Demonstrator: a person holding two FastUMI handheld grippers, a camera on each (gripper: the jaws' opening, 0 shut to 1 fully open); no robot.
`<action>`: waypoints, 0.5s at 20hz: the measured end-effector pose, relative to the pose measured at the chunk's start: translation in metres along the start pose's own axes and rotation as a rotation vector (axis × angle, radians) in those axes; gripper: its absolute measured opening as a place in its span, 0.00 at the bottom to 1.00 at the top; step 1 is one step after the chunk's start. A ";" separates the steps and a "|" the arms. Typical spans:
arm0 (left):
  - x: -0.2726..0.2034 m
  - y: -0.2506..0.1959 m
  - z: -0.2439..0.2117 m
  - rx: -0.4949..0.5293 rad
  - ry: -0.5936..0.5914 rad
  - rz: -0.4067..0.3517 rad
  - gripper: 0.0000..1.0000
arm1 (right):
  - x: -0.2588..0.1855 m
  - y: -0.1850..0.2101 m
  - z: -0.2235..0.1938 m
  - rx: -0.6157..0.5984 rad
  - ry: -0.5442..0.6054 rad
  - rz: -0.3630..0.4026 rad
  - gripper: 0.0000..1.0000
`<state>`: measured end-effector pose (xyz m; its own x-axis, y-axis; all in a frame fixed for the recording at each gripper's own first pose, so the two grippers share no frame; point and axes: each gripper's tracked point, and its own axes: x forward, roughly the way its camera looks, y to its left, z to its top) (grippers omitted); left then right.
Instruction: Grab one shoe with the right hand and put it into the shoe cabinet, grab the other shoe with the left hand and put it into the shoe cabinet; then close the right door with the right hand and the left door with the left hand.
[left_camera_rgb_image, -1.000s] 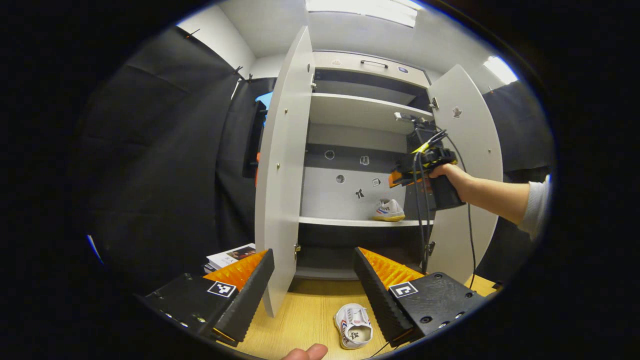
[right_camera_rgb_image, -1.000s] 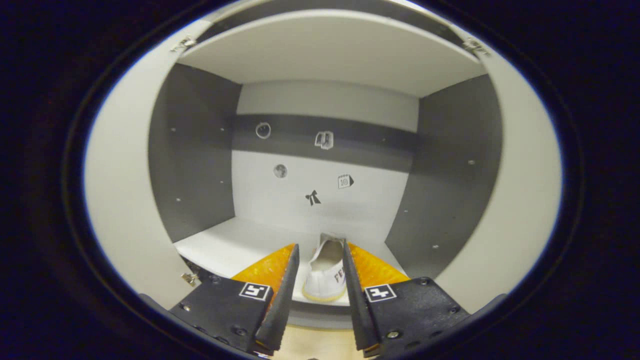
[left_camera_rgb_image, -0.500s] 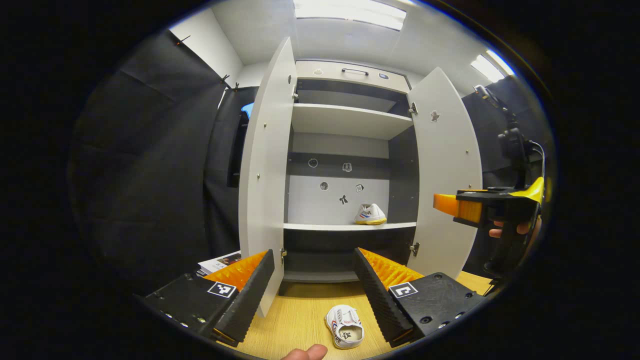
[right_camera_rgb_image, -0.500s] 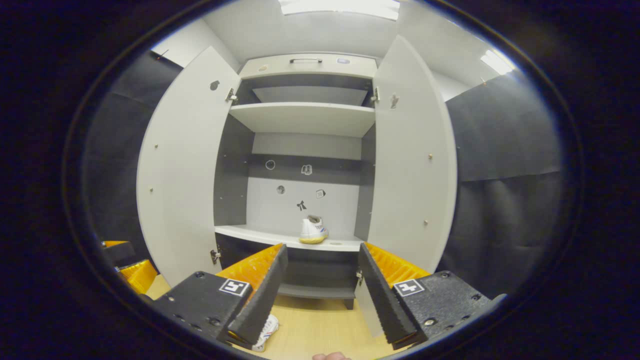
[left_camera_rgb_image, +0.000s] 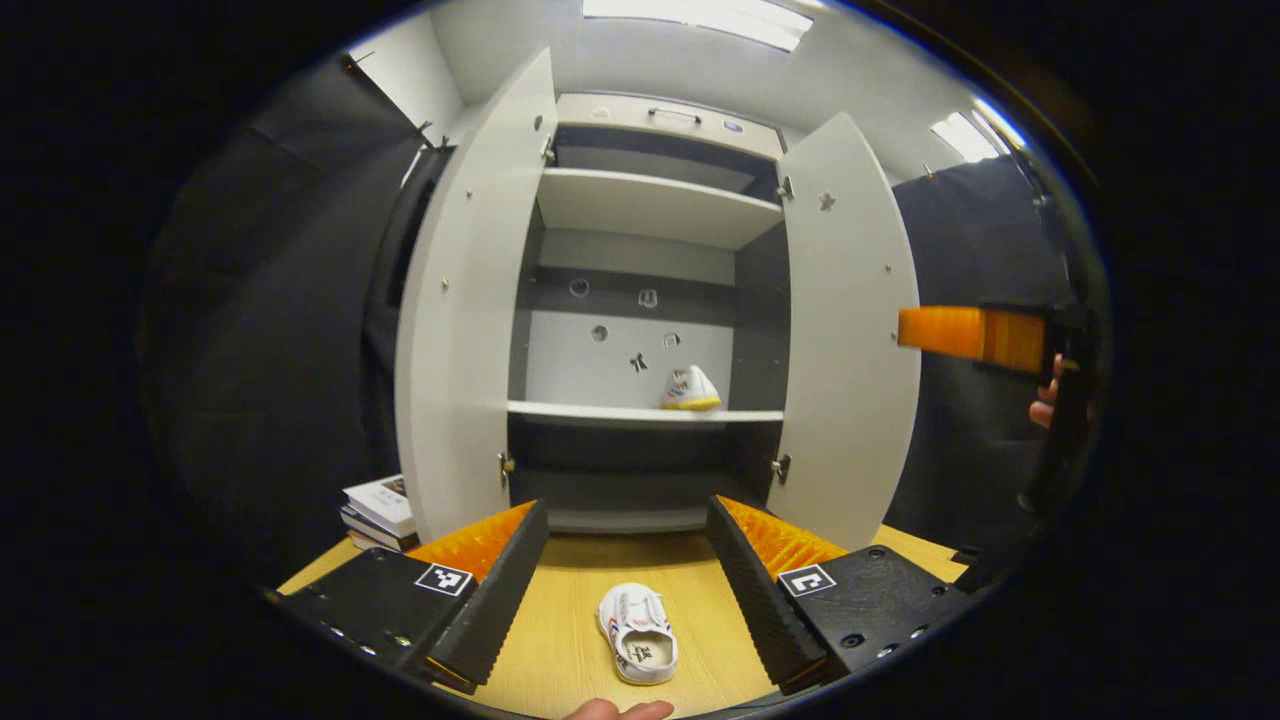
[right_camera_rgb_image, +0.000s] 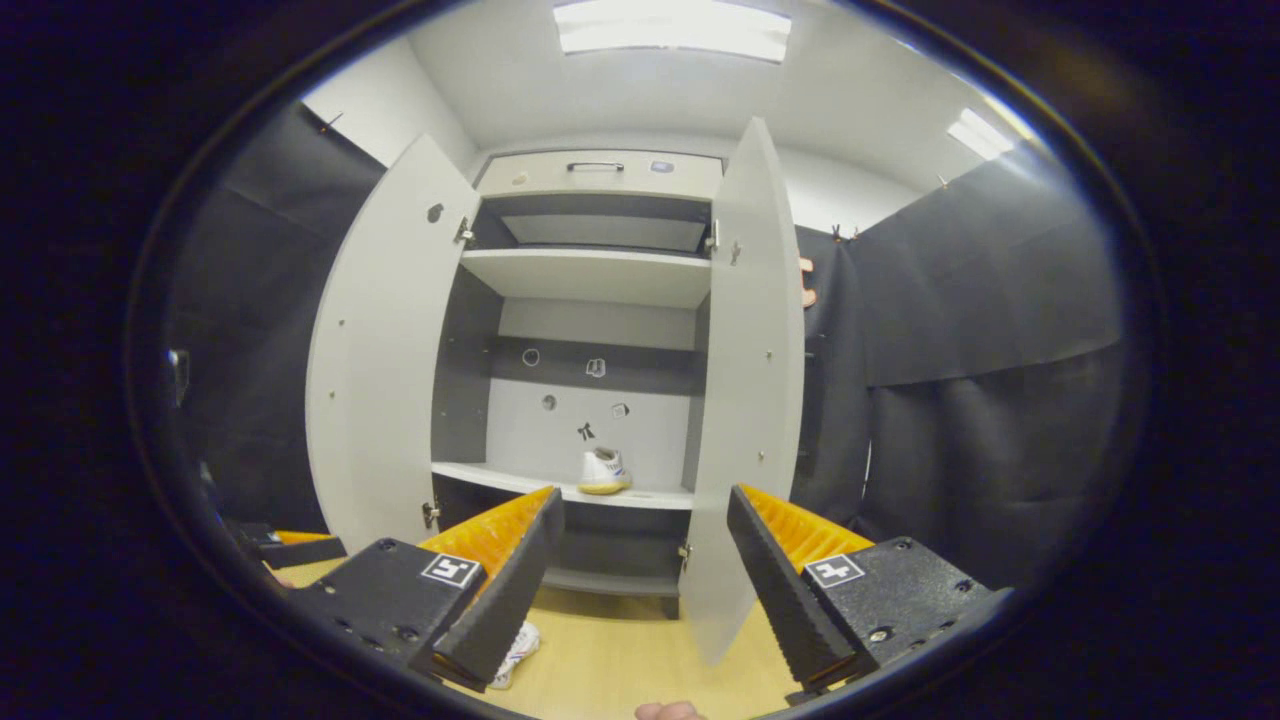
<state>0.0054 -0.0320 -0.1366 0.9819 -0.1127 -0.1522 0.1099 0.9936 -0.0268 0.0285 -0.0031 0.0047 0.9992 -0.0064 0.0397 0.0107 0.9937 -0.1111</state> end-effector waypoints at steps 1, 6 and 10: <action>0.007 -0.011 -0.019 -0.002 0.040 -0.021 0.95 | -0.003 -0.003 -0.001 -0.001 0.000 0.002 1.00; 0.029 -0.048 -0.116 -0.051 0.274 -0.100 0.96 | 0.002 -0.014 -0.009 -0.004 0.031 -0.007 1.00; 0.044 -0.019 -0.153 -0.059 0.361 -0.014 0.96 | 0.005 -0.029 -0.020 0.004 0.060 -0.022 1.00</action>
<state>0.0232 -0.0572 -0.2941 0.8617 -0.1326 -0.4898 0.1035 0.9909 -0.0862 0.0340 -0.0337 -0.0117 0.9992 -0.0347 -0.0173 0.0327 0.9937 -0.1068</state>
